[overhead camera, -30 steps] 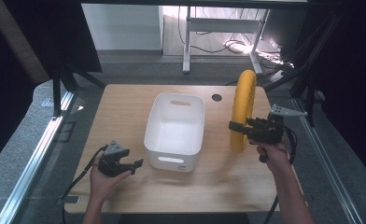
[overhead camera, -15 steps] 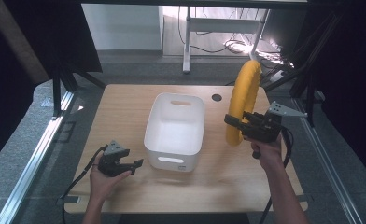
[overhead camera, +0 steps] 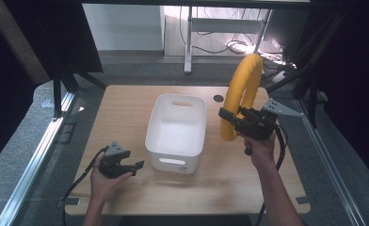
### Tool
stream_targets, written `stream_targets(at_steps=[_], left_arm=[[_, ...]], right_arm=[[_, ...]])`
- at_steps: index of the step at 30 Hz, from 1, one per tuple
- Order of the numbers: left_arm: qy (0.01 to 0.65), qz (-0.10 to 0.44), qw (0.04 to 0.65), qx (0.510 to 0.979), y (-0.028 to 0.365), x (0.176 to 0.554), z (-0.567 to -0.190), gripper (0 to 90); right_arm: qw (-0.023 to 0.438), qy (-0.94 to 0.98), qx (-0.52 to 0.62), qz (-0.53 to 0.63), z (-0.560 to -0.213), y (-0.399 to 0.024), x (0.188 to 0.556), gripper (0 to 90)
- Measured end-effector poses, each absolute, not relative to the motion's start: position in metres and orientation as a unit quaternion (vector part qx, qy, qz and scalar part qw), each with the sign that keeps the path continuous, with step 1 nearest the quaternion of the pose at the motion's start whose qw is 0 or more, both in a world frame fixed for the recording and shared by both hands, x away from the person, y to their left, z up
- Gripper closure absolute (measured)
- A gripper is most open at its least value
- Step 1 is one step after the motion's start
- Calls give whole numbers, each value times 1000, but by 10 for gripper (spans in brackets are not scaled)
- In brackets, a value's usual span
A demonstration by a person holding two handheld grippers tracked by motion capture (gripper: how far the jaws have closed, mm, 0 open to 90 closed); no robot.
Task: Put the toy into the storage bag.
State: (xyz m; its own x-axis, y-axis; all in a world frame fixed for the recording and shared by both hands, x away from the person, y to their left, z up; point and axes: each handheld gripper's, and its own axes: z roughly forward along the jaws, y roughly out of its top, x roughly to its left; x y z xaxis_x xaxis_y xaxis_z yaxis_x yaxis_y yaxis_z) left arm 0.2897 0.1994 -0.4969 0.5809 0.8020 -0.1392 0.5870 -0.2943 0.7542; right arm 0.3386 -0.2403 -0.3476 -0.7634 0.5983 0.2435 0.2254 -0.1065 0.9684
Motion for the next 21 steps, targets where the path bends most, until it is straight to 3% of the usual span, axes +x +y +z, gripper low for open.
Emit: stream_targets(at_steps=[21], left_arm=[[444, 132, 403, 790, 203, 290, -497, 274]], right_arm=[[205, 637, 276, 690, -322, -190, 330, 483]])
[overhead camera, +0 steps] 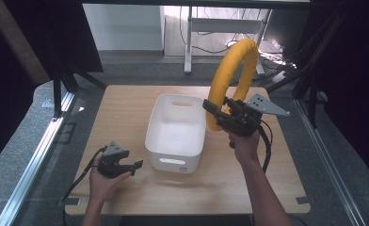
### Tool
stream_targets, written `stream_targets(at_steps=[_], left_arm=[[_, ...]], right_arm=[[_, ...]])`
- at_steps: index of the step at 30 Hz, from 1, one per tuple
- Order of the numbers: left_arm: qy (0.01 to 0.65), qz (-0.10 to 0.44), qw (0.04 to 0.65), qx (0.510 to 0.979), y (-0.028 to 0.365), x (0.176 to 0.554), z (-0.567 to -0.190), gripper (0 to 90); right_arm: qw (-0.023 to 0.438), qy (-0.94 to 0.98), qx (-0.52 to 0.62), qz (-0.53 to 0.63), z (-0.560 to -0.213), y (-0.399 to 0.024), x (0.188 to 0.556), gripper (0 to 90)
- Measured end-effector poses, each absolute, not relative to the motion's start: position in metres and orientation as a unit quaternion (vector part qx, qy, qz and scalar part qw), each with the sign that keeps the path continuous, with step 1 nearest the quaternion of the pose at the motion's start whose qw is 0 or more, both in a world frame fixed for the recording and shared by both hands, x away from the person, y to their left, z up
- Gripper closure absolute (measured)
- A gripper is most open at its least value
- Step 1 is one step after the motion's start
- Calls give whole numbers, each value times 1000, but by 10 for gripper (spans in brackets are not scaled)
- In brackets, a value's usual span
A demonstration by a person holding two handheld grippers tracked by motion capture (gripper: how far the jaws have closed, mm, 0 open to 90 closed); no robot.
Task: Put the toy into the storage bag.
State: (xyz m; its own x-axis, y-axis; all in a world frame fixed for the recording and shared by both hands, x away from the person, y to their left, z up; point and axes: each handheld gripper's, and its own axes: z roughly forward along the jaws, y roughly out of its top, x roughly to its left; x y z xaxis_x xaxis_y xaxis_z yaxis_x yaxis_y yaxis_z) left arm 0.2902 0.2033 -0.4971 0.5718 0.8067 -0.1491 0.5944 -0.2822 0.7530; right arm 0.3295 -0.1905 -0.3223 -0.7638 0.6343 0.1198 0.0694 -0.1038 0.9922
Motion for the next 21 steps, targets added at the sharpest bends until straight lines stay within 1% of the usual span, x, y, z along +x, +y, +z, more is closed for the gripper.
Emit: stream_targets(at_steps=[11, 21], left_arm=[[444, 128, 402, 791, 203, 291, -498, 275], [446, 127, 398, 791, 202, 291, -499, 274]], right_arm=[[202, 642, 252, 695, -316, -153, 329, 481], [197, 648, 235, 697, -318, -130, 330, 481]])
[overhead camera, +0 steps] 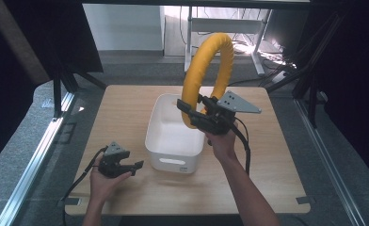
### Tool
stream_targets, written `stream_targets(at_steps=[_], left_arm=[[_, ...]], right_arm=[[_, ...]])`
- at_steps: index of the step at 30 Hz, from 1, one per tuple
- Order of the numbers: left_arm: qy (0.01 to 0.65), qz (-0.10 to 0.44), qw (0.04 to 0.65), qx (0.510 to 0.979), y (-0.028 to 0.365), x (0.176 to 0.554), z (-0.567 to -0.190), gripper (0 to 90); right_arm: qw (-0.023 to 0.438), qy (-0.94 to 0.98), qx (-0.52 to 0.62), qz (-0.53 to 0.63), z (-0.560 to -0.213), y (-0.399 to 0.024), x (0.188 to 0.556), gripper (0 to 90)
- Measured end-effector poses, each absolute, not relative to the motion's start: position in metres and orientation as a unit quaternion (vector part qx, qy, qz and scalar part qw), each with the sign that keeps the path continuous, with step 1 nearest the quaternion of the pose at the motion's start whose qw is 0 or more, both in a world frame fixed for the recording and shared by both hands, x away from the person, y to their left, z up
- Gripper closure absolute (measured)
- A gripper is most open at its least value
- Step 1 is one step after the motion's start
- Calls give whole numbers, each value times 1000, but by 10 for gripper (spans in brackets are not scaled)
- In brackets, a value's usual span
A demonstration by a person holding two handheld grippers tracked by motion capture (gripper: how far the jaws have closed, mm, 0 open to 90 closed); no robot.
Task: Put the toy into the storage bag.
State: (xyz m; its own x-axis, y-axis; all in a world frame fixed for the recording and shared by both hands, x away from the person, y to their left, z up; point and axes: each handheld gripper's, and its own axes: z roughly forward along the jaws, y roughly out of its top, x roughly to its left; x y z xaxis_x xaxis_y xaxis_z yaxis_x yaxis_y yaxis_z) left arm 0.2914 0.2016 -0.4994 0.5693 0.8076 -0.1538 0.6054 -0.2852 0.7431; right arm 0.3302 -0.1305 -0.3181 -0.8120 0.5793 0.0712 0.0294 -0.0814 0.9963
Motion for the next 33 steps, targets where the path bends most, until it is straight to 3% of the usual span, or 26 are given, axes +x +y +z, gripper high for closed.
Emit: stream_targets(at_steps=[33], left_arm=[[457, 136, 398, 783, 210, 293, -484, 276]], right_arm=[[174, 656, 232, 697, -353, -75, 331, 477]])
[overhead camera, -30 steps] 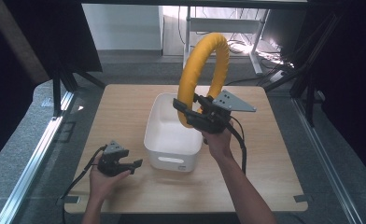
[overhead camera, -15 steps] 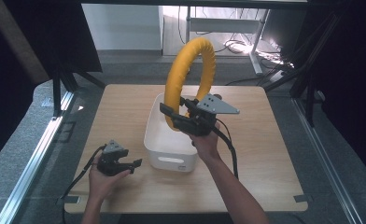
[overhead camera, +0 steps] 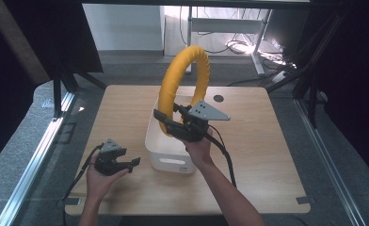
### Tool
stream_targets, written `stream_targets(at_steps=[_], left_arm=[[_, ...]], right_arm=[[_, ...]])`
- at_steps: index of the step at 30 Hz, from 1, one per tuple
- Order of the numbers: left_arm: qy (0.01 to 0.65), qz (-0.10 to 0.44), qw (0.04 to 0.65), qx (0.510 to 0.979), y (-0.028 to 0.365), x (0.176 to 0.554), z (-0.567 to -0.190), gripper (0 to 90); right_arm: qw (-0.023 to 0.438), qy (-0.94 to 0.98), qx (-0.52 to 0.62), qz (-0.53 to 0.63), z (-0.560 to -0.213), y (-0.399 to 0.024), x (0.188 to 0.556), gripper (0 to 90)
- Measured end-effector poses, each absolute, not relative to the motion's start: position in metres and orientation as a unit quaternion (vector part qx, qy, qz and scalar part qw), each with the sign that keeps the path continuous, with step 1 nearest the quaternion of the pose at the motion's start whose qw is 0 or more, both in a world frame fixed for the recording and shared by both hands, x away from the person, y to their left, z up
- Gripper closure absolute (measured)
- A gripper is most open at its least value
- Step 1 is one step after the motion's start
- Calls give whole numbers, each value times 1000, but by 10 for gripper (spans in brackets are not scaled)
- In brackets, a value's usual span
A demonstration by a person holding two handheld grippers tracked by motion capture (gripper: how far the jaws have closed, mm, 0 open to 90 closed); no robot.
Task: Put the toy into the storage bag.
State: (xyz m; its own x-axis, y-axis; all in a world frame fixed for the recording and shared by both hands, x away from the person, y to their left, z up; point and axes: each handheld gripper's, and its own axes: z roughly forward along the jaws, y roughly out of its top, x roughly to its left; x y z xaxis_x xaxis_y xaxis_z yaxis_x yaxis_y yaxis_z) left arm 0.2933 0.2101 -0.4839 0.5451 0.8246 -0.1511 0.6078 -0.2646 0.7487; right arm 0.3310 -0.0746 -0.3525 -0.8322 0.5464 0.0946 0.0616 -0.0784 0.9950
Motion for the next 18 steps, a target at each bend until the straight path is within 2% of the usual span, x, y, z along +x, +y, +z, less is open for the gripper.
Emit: stream_targets(at_steps=[10, 18], left_arm=[[454, 133, 420, 774, 217, 304, -446, 285], [439, 115, 440, 775, 218, 318, -394, 301]], right_arm=[[176, 656, 236, 695, -364, -68, 326, 476], [175, 657, 237, 694, -368, -68, 326, 476]])
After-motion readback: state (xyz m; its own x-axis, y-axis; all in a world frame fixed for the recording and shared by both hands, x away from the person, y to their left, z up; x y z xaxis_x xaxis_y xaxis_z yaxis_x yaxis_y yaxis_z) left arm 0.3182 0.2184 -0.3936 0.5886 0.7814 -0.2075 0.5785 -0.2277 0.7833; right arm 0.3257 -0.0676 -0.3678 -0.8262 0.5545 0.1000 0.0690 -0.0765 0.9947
